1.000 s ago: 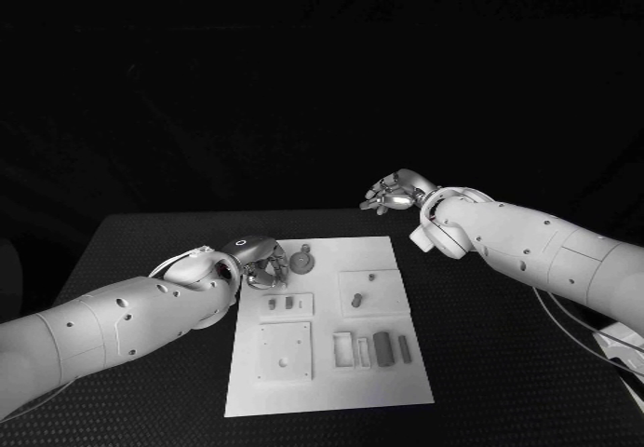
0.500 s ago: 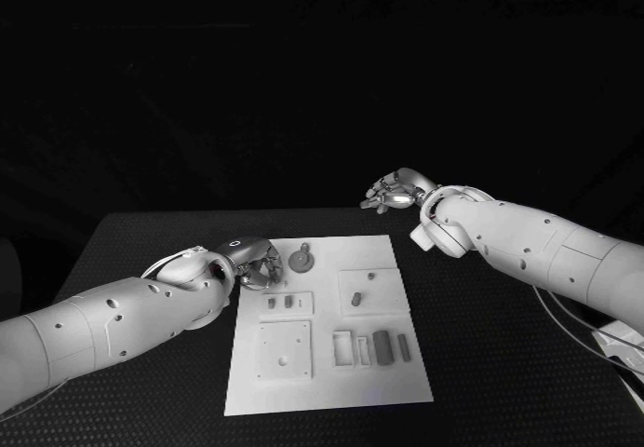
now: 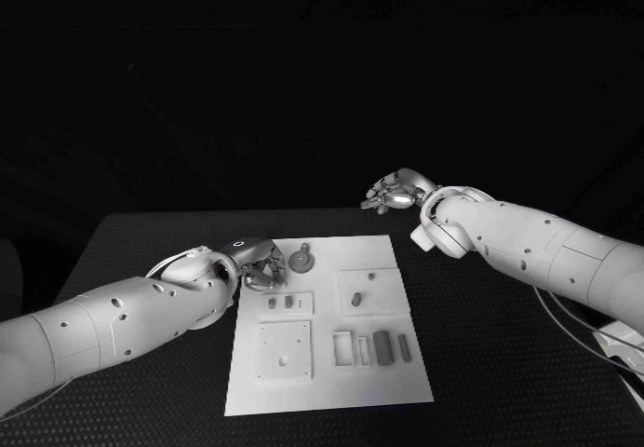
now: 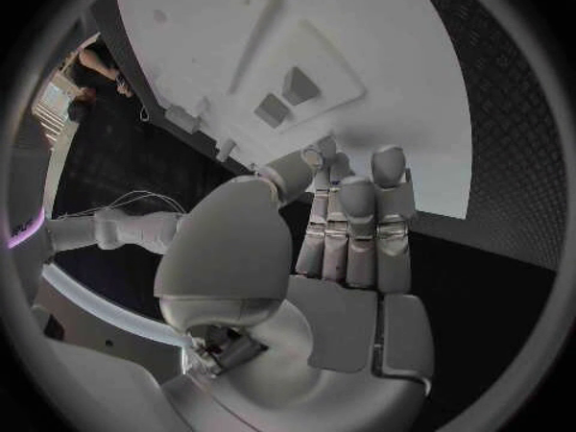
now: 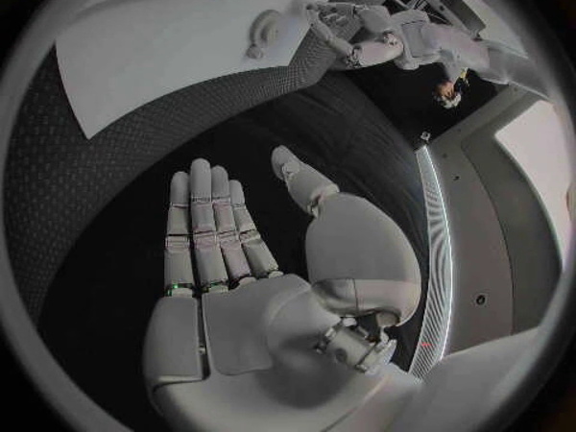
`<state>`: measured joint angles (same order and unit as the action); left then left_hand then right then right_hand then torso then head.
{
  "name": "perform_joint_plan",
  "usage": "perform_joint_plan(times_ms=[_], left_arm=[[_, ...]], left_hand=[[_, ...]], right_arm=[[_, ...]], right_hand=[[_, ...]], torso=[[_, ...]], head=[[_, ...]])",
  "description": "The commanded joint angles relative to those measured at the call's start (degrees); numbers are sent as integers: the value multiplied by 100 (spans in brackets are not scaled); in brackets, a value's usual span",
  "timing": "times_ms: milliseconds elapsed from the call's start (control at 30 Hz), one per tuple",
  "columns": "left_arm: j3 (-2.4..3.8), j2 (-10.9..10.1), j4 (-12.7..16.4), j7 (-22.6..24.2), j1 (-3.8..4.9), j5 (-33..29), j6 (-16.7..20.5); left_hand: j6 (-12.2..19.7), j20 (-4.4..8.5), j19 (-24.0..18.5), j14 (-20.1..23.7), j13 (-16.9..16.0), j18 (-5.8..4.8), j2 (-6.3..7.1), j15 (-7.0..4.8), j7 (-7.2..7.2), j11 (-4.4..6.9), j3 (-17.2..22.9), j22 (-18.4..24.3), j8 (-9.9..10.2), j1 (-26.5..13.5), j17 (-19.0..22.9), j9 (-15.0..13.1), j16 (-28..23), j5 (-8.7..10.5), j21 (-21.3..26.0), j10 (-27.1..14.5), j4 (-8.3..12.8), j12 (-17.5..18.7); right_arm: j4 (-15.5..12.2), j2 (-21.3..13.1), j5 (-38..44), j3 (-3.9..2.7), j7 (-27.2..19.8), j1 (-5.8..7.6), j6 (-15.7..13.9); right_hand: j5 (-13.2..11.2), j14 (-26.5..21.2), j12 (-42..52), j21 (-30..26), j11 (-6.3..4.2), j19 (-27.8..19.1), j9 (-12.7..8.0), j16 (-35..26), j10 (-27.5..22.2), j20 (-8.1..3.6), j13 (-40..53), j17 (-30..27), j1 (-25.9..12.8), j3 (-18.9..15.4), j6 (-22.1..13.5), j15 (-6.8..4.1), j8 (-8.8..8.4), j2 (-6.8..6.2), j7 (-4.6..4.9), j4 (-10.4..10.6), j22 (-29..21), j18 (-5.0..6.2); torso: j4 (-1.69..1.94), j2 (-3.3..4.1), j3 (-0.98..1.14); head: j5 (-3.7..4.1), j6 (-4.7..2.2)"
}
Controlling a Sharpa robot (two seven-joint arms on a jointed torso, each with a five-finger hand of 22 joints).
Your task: Assemble the parts on the task board
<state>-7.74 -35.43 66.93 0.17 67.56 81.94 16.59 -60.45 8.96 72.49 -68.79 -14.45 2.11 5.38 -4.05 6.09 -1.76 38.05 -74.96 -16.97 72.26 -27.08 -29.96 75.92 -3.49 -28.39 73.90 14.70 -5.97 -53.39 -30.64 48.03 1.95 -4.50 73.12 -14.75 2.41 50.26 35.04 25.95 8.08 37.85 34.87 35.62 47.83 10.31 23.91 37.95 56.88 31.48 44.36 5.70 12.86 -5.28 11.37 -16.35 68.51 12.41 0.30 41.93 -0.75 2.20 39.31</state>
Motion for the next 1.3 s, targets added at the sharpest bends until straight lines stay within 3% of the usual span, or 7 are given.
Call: perform_joint_plan(times_ms=[33, 600, 967, 1300], left_arm=[[0, 36, 2, 34, 4, -48, 9], [-11, 85, -33, -45, 4, 3, -271], [-17, 105, -55, -59, 4, 51, -306], [-24, 248, -219, -45, -4, 143, -250]], left_hand=[[-48, 32, 29, -45, -9, 365, -38, 5, 10, -71, 39, -101, -15, -2, 8, -6, 0, -40, 0, 125, 8, -8], [-44, 35, 28, -44, -13, 360, -40, 5, 12, -71, 45, -100, -11, -7, 13, -4, -2, -39, 8, 125, 6, 2], [-43, 37, 26, -43, -15, 357, -43, 5, 11, -71, 47, -101, -10, -8, 15, -4, -2, -37, 12, 127, 9, 7], [-41, 38, 24, -41, -17, 354, -46, 5, 12, -71, 52, -101, -8, -6, 17, -3, -2, -38, 15, 126, 11, 12]], right_arm=[[-3, -1, -20, -1, -54, -2, 51], [-10, -16, -20, -1, -52, -3, 44], [-11, -17, -20, -1, -53, -3, 42], [-6, 1, -20, -1, -55, -3, 50]], right_hand=[[30, 29, -15, -36, 8, -37, 9, -22, 26, -12, -9, -8, 29, -41, -31, 12, 28, 37, 78, 3, 8, -88], [30, 32, -12, -40, 8, -36, 9, -30, 28, -11, -25, -8, 31, -42, -32, 12, 30, 36, 78, 2, 12, -87], [30, 34, -9, -43, 7, -37, 9, -35, 29, -10, -35, -8, 31, -43, -33, 12, 32, 35, 78, 2, 15, -86], [30, 35, -7, -46, 7, -37, 9, -39, 30, -9, -43, -8, 31, -43, -33, 13, 33, 37, 78, 3, 18, -86]], torso=[[-2, -1, 4], [3, 0, -1], [1, 2, -3], [-8, 6, -4]], head=[[0, -3], [14, 6], [17, 11], [20, 5]])
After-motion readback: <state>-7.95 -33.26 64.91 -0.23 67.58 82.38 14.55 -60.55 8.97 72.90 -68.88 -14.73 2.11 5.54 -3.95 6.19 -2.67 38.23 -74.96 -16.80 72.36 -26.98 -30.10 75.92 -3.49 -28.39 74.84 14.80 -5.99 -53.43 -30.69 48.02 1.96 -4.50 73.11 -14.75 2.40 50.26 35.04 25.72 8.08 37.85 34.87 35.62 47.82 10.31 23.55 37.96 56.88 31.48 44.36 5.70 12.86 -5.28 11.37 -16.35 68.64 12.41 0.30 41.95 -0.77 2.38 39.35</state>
